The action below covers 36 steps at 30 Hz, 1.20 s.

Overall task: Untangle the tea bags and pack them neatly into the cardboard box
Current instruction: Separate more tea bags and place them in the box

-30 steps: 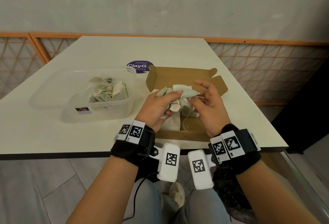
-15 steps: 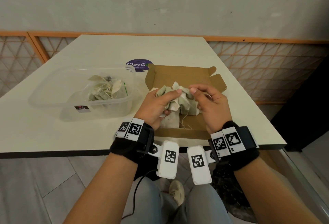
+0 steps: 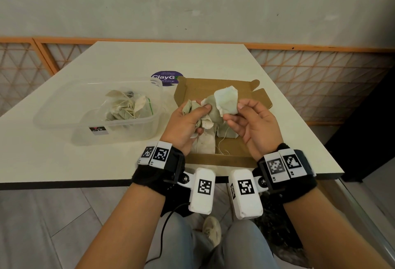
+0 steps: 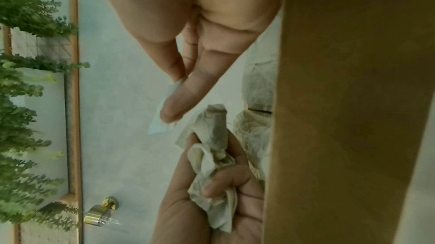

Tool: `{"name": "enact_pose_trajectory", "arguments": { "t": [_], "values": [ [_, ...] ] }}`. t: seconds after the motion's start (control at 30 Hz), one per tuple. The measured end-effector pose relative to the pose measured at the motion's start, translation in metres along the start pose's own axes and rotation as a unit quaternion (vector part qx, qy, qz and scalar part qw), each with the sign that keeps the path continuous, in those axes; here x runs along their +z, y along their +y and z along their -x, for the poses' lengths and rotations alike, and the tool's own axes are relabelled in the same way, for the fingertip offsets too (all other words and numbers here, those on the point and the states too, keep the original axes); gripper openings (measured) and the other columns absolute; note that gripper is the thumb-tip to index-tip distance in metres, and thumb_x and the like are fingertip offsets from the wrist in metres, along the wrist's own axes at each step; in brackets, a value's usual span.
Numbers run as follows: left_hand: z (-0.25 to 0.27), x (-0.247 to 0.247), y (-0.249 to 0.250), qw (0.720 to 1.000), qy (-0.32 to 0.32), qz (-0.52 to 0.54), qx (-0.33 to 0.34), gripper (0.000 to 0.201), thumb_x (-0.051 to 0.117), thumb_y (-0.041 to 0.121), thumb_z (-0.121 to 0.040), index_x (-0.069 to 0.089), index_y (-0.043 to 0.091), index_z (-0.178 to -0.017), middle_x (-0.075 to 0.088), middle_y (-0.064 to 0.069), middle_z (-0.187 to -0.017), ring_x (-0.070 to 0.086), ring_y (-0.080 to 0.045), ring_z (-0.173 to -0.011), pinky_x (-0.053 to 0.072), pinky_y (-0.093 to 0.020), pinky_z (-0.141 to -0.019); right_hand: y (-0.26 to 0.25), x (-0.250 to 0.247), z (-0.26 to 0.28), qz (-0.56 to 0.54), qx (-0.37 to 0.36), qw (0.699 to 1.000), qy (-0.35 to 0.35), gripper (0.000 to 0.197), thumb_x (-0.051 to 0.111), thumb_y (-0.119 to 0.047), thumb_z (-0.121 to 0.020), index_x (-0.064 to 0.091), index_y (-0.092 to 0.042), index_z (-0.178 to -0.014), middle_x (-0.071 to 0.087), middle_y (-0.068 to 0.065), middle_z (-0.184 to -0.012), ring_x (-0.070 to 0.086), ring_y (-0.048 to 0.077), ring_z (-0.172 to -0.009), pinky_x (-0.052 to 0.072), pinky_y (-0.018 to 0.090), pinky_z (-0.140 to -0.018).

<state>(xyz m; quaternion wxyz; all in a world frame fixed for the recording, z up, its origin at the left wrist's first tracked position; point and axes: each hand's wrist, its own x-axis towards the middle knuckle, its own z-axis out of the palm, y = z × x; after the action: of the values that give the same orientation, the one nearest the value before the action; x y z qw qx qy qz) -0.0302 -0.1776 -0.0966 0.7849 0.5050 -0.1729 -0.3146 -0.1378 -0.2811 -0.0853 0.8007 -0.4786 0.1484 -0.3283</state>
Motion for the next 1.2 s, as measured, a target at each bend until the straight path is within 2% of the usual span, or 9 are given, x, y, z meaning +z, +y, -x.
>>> {"name": "enact_pose_trajectory", "arguments": {
  "t": [0.1, 0.43, 0.57, 0.7, 0.77, 0.87, 0.97, 1.07, 1.2],
  "values": [
    [0.000, 0.000, 0.000, 1.000, 0.005, 0.017, 0.005, 0.017, 0.059, 0.008, -0.091, 0.054, 0.020, -0.081, 0.059, -0.001, -0.071, 0.054, -0.005, -0.051, 0.035, -0.014, -0.038, -0.001, 0.001, 0.002, 0.021, 0.001, 0.999, -0.028, 0.015, 0.047, -0.002, -0.093, 0.054, -0.015, -0.094, 0.071, 0.005, -0.068, 0.071, 0.015, -0.063, 0.055, 0.017, -0.052],
    [0.002, 0.002, 0.001, 1.000, -0.019, -0.015, -0.004, 0.005, 0.056, 0.019, -0.095, 0.055, 0.019, -0.090, 0.056, -0.002, -0.075, 0.050, -0.005, -0.051, 0.034, -0.014, -0.037, 0.007, 0.002, 0.003, 0.104, 0.008, 0.991, -0.079, 0.017, 0.053, 0.000, -0.089, 0.066, -0.006, -0.098, 0.073, 0.006, -0.078, 0.071, 0.015, -0.073, 0.058, 0.023, -0.065],
    [0.004, 0.001, 0.002, 0.997, -0.063, -0.042, 0.002, 0.034, 0.064, 0.038, -0.082, 0.058, 0.011, -0.101, 0.058, -0.002, -0.076, 0.051, -0.006, -0.055, 0.035, -0.014, -0.040, 0.009, -0.001, 0.001, 0.129, -0.009, 0.989, -0.076, 0.020, 0.056, 0.001, -0.087, 0.067, -0.009, -0.100, 0.070, 0.003, -0.074, 0.067, 0.012, -0.072, 0.056, 0.024, -0.064],
    [0.006, 0.002, 0.001, 0.997, -0.049, -0.058, 0.002, 0.004, 0.064, 0.015, -0.088, 0.063, 0.014, -0.084, 0.059, 0.001, -0.069, 0.049, -0.003, -0.049, 0.032, -0.013, -0.040, 0.011, -0.002, 0.000, 0.153, -0.027, 0.986, -0.069, 0.023, 0.058, 0.000, -0.086, 0.066, -0.013, -0.102, 0.057, 0.011, -0.083, 0.061, 0.008, -0.065, 0.050, 0.019, -0.056],
    [0.003, 0.001, 0.000, 0.998, -0.026, -0.048, -0.005, 0.005, 0.063, 0.011, -0.088, 0.060, 0.012, -0.085, 0.057, -0.002, -0.070, 0.048, -0.003, -0.047, 0.030, -0.013, -0.038, 0.012, -0.003, -0.002, 0.167, -0.041, 0.984, -0.041, 0.025, 0.062, -0.006, -0.085, 0.065, -0.020, -0.105, 0.053, 0.006, -0.083, 0.055, 0.007, -0.064, 0.044, 0.018, -0.052],
    [0.001, 0.001, -0.001, 0.998, -0.024, -0.050, -0.019, 0.009, 0.065, 0.010, -0.087, 0.057, 0.012, -0.081, 0.053, -0.003, -0.067, 0.045, -0.006, -0.046, 0.030, -0.014, -0.036, 0.012, -0.005, -0.006, 0.180, -0.019, 0.983, 0.002, 0.029, 0.067, -0.024, -0.082, 0.062, -0.027, -0.111, 0.056, 0.005, -0.093, 0.055, 0.010, -0.078, 0.040, 0.020, -0.056],
    [0.000, 0.000, -0.002, 0.995, -0.043, -0.087, -0.030, 0.009, 0.068, 0.012, -0.085, 0.059, 0.011, -0.083, 0.054, -0.004, -0.067, 0.045, -0.008, -0.049, 0.030, -0.014, -0.036, 0.012, -0.004, -0.007, 0.179, 0.035, 0.983, -0.007, 0.033, 0.065, -0.031, -0.083, 0.064, -0.016, -0.111, 0.067, 0.007, -0.103, 0.063, 0.015, -0.090, 0.047, 0.021, -0.060],
    [0.000, 0.000, -0.003, 0.993, -0.054, -0.099, -0.034, 0.018, 0.069, 0.019, -0.085, 0.061, 0.007, -0.096, 0.054, -0.007, -0.072, 0.046, -0.009, -0.052, 0.030, -0.014, -0.036, 0.011, -0.002, -0.006, 0.153, 0.048, 0.987, -0.033, 0.017, 0.062, -0.018, -0.086, 0.066, -0.007, -0.098, 0.069, 0.009, -0.093, 0.065, 0.019, -0.085, 0.054, 0.026, -0.066],
    [0.001, 0.001, -0.002, 0.994, -0.043, -0.092, -0.026, 0.025, 0.065, 0.031, -0.087, 0.056, 0.008, -0.091, 0.047, -0.008, -0.063, 0.039, -0.011, -0.046, 0.027, -0.015, -0.035, 0.009, -0.003, -0.005, 0.108, 0.022, 0.994, -0.027, 0.005, 0.059, -0.006, -0.087, 0.061, -0.009, -0.085, 0.062, 0.005, -0.082, 0.061, 0.003, -0.059, 0.043, 0.013, -0.042]
  ]
}}
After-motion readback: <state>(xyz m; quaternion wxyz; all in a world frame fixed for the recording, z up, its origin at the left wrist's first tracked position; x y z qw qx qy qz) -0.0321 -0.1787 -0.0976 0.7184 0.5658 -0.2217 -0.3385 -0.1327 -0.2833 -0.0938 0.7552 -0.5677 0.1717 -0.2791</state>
